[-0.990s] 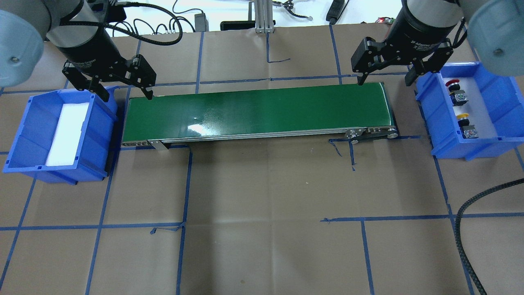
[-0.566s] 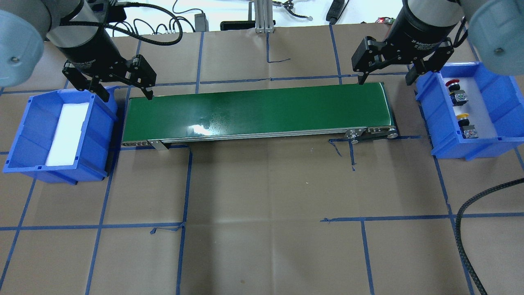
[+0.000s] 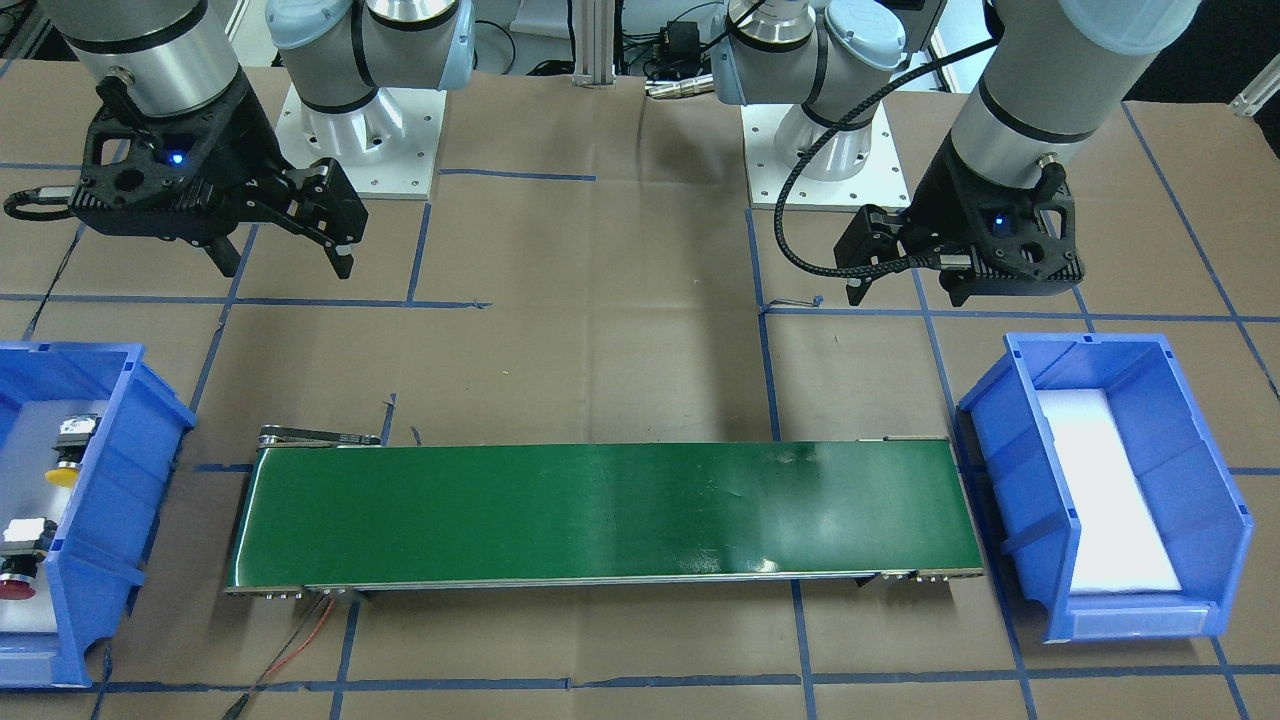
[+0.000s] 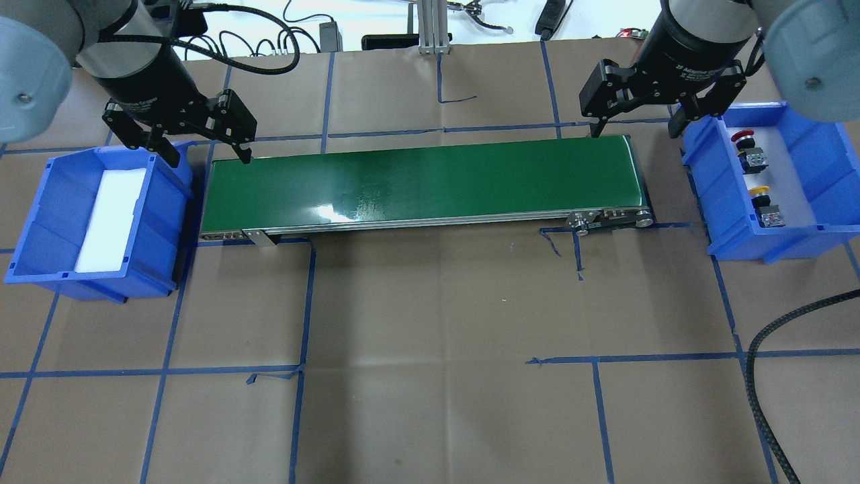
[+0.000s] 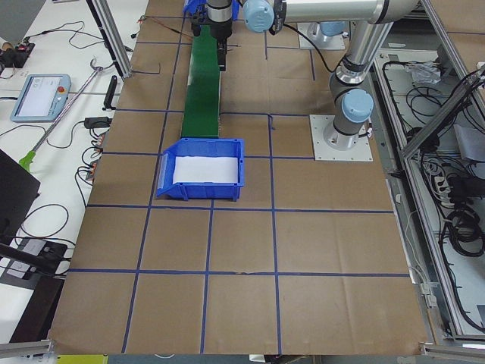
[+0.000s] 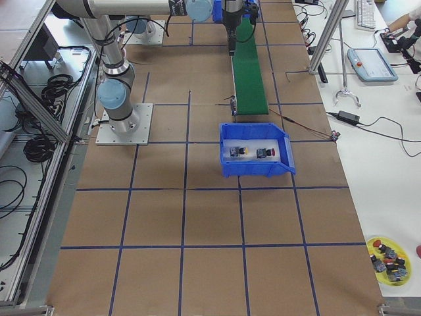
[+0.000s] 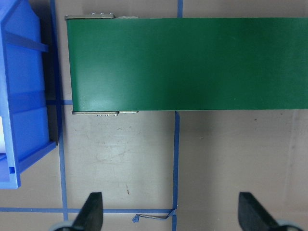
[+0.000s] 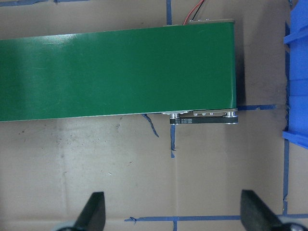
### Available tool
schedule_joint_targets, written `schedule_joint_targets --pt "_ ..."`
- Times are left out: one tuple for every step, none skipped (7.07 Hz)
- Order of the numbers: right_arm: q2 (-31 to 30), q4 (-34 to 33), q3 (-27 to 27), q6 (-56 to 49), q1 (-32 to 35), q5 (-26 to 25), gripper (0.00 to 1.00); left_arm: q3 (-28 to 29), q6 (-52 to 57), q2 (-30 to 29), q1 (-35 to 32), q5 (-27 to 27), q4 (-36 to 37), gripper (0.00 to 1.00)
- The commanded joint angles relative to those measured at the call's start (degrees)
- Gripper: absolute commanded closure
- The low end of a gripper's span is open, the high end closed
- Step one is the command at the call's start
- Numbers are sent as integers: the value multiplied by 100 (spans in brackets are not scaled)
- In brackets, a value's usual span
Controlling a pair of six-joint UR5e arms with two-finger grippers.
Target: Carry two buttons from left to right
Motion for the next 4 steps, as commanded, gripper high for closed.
schedule_joint_targets --pt "-23 -1 0 -2 0 6 0 0 0 7 0 9 0 1" --pt "-40 -10 -9 -3 0 6 0 9 0 -2 0 1 0 1" --pt "-49 -10 -9 -3 0 6 0 0 0 7 0 9 0 1" --pt "-49 -10 -17 -3 0 6 0 0 0 -2 0 1 0 1"
